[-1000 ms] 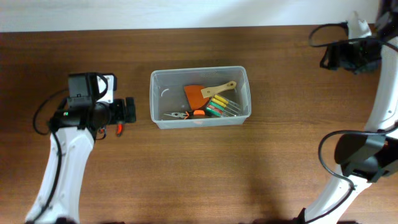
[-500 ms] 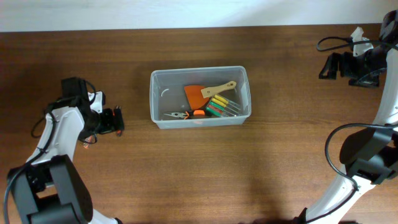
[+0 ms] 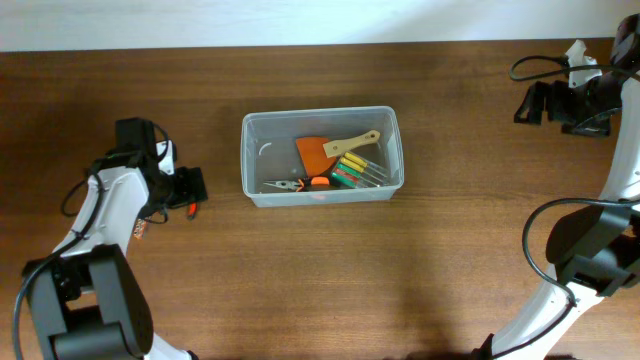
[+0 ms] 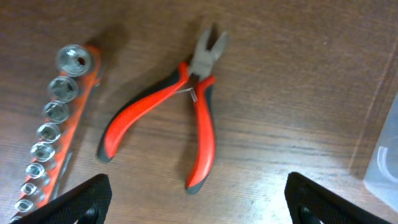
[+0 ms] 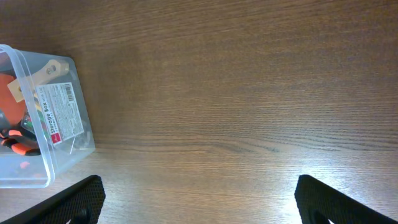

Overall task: Pack container
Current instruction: 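Lower the left gripper onto the red cutting pliers and grasp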

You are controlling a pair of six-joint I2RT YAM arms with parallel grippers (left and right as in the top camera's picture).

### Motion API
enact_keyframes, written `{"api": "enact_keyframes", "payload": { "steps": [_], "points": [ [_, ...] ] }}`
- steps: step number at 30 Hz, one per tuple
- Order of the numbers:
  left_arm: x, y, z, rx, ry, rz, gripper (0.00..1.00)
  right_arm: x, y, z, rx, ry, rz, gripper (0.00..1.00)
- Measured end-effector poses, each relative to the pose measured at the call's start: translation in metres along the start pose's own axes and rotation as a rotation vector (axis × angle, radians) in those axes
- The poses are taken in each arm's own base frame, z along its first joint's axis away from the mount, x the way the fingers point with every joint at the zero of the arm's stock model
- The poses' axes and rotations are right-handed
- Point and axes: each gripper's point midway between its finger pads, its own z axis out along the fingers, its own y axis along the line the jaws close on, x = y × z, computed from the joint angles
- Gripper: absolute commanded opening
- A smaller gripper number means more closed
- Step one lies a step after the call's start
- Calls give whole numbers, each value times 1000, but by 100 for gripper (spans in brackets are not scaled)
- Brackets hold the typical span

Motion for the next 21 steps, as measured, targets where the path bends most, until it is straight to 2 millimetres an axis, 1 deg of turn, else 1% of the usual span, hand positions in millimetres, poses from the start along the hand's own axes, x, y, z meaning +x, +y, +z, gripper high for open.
{"api": "enact_keyframes", "payload": {
  "steps": [3, 8, 12, 13, 17, 20, 21],
  "points": [
    [-3, -9, 3, -18, 11, 26, 91, 0, 0, 0, 0, 0, 0, 98],
    [-15, -24, 12, -25, 14, 52, 91, 0, 0, 0, 0, 0, 0, 98],
    [-13, -22, 27, -37, 49, 23, 89, 0, 0, 0, 0, 0, 2, 98],
    [-12, -22, 32, -39, 60, 19, 84, 0, 0, 0, 0, 0, 2, 98],
    [-5, -19, 48, -53, 104, 4, 82, 0, 0, 0, 0, 0, 2, 98],
    [-7, -17, 50, -64, 103, 0, 77, 0, 0, 0, 0, 0, 2, 98],
    [-7, -17, 51, -65, 104, -3, 73, 0, 0, 0, -1, -1, 1, 98]
  ]
}}
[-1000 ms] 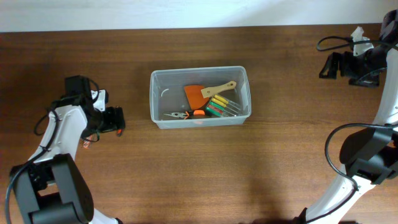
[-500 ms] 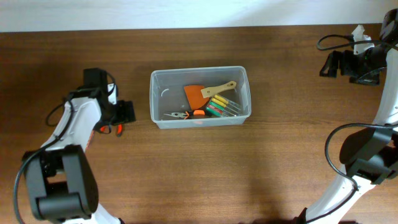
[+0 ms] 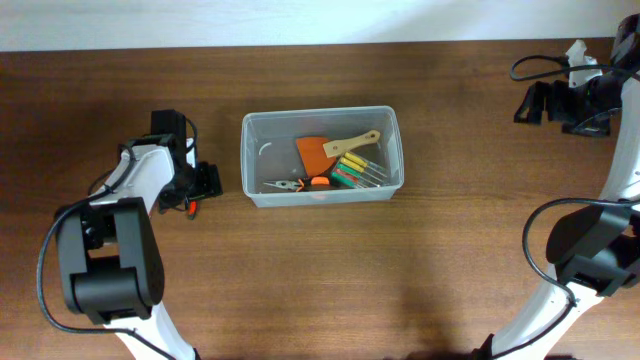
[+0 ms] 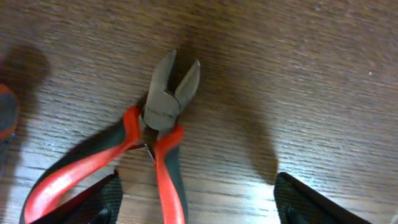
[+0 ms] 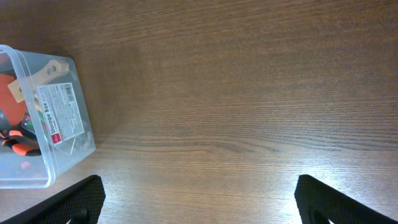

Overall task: Pack container
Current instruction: 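Lower the left gripper onto the red cutting pliers and grasp, then carry the red pliers into the container and release them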

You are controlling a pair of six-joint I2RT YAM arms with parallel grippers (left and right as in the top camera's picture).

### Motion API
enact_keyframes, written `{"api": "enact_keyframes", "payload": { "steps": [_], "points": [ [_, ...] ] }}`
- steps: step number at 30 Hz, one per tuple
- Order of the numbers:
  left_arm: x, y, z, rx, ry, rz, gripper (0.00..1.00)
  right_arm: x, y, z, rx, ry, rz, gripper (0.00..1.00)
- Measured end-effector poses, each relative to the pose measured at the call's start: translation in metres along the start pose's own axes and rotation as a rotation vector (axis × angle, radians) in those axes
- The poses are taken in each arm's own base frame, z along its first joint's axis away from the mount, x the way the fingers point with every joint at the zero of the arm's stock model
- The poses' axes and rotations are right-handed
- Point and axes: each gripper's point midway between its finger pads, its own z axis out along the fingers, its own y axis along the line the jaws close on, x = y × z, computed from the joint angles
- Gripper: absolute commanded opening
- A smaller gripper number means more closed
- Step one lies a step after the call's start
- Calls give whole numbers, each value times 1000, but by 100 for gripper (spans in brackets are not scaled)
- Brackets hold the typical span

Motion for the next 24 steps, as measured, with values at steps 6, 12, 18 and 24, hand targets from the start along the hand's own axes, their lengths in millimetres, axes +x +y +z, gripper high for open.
{"api": "enact_keyframes", "payload": {
  "steps": [6, 12, 18, 24],
  "points": [
    [-1, 3, 1, -21, 2, -3, 56, 0, 1, 0, -3, 0, 1, 98],
    [3, 5, 1, -29, 19, -13, 32, 0, 1, 0, -3, 0, 0, 98],
    [3, 5, 1, -30, 21, -19, 21, 0, 1, 0, -4, -1, 1, 98],
    [3, 5, 1, -30, 20, -21, 4, 0, 1, 0, -6, -1, 0, 98]
  ]
}}
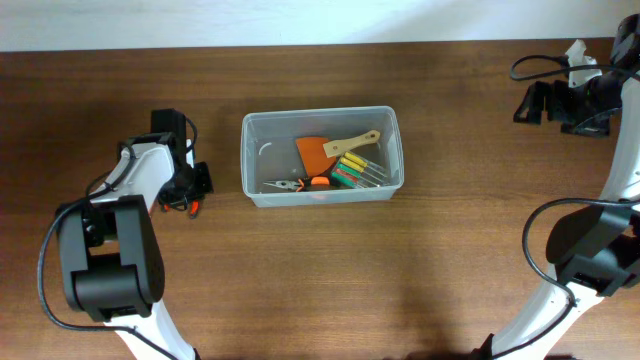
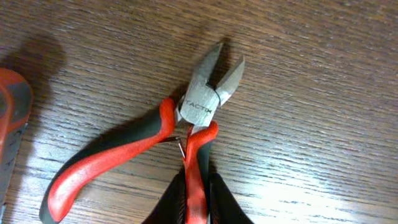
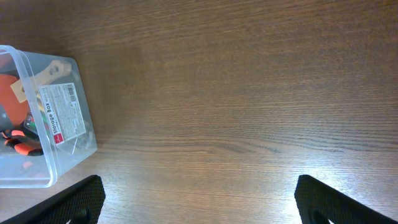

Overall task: Pack container
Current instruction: 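Carry the red pliers into the container and release them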

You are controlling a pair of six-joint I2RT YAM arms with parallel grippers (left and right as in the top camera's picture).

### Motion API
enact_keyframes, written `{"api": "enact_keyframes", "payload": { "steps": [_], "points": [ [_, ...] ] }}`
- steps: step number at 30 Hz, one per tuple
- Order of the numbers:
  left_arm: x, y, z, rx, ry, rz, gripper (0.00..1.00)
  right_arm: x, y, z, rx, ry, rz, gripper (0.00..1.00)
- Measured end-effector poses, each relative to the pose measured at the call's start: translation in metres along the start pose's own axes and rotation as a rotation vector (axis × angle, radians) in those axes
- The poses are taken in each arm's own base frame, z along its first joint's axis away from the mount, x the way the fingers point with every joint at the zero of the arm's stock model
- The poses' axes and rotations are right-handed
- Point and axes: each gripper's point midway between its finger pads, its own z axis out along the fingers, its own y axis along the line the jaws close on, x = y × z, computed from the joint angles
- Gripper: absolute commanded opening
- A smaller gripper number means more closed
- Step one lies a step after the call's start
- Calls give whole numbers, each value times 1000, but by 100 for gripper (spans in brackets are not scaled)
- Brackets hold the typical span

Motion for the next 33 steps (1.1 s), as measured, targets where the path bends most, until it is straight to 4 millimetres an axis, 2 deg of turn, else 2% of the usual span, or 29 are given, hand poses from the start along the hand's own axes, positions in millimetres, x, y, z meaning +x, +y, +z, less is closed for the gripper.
{"api": "enact_keyframes", "payload": {
  "steps": [7, 10, 14, 17, 21, 23, 25, 27, 30, 33],
  "points": [
    [1, 0, -2, -4, 25, 0, 2, 0, 0, 0, 0, 0, 0, 98],
    [-1, 0, -13, -11, 62, 8, 2, 0, 0, 0, 0, 0, 1, 98],
    [-28, -6, -50, -4, 29, 50, 2, 0, 0, 0, 0, 0, 0, 99],
    [-57, -19, -98, 11, -55, 111, 2, 0, 0, 0, 0, 0, 0, 98],
    [-84, -53, -167, 33, -197, 267, 2, 0, 0, 0, -1, 1, 0, 98],
    [-88, -82, -199, 45, -275, 396, 2, 0, 0, 0, 0, 0, 0, 98],
    [-85, -118, -223, 60, -344, 542, 2, 0, 0, 0, 0, 0, 0, 98],
    [-74, -153, -234, 74, -381, 681, 2, 0, 0, 0, 0, 0, 0, 98],
    [-45, -207, -236, 92, -399, 906, 2, 0, 0, 0, 0, 0, 0, 98],
    [-27, -237, -231, 92, -403, 1042, 2, 0, 0, 0, 0, 0, 0, 98]
  ]
}}
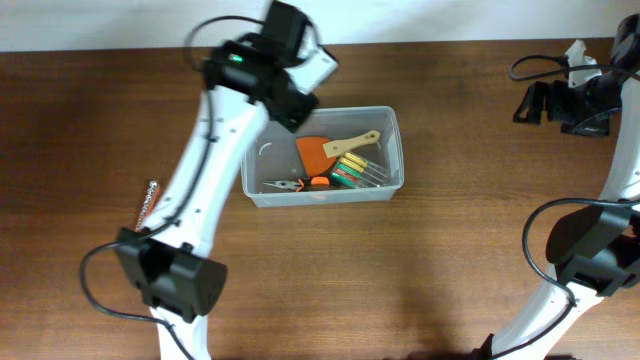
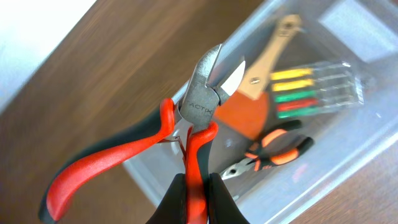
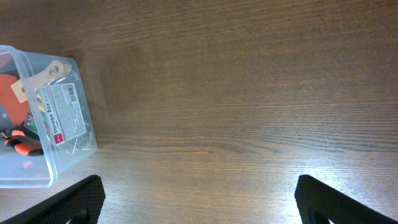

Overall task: Pack container
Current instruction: 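Carry the red pliers into the container and release them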

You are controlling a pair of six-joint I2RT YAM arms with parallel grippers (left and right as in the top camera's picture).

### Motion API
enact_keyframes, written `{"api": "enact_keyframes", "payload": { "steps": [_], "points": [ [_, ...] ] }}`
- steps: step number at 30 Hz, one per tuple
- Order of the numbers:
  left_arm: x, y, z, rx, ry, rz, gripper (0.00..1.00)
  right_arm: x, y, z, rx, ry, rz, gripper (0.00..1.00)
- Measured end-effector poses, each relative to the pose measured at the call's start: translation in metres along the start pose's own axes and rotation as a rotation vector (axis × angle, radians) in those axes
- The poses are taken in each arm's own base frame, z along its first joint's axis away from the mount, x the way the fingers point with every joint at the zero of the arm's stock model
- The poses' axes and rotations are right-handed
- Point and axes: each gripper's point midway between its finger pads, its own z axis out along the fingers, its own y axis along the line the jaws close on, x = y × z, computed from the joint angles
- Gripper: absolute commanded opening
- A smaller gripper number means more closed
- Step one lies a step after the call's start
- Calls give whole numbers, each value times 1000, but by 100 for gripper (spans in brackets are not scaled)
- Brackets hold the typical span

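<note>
My left gripper (image 2: 196, 198) is shut on one handle of the red-and-black cutters (image 2: 200, 104), held up in the air over the back-left part of the clear plastic container (image 1: 322, 196). Seen from overhead, the left arm (image 1: 262, 60) reaches over the box's left end. Inside lie an orange scraper with a wooden handle (image 1: 318, 153), yellow and green screwdrivers (image 1: 352, 170) and small orange pliers (image 1: 292, 184). My right gripper (image 3: 199, 202) stands open over bare wood at the far right (image 1: 540, 103), holding nothing.
A rail of sockets (image 1: 147, 205) lies on the table left of the container. The container's labelled end (image 3: 59, 121) shows at the left of the right wrist view. Cables hang by the right arm at the back right corner (image 1: 545, 65).
My left gripper, then shut on the cutters on the table left of the container, now holds them lifted above the container's back-left part. The right arm has not moved.
My left gripper stood open over the cutters and socket rail left of the container, then open closer around the cutters. Then it was shut on one handle on the table. Now the cutters hang over the container; the socket rail stays on the table.
</note>
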Motion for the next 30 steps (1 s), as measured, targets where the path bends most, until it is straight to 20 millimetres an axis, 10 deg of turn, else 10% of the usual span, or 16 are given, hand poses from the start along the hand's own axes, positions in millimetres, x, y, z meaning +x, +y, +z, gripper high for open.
{"api": "enact_keyframes", "payload": {
  "steps": [12, 19, 20, 22, 23, 30],
  "points": [
    [49, -27, 134, 90, 299, 209, 2, 0, 0, 0, 0, 0, 0, 98],
    [70, -10, 152, 107, 351, 240, 2, 0, 0, 0, 0, 0, 0, 98],
    [72, -7, 152, 107, 352, 237, 11, 0, 0, 0, 0, 0, -1, 98],
    [76, -2, 152, 110, 359, 234, 86, 0, 0, 0, 0, 0, 0, 98],
    [79, 1, 151, 111, 366, 232, 99, 0, 0, 0, 0, 0, 1, 98],
    [107, -7, 134, 180, 481, 233, 99, 0, 0, 0, 0, 0, 0, 98]
  ]
}}
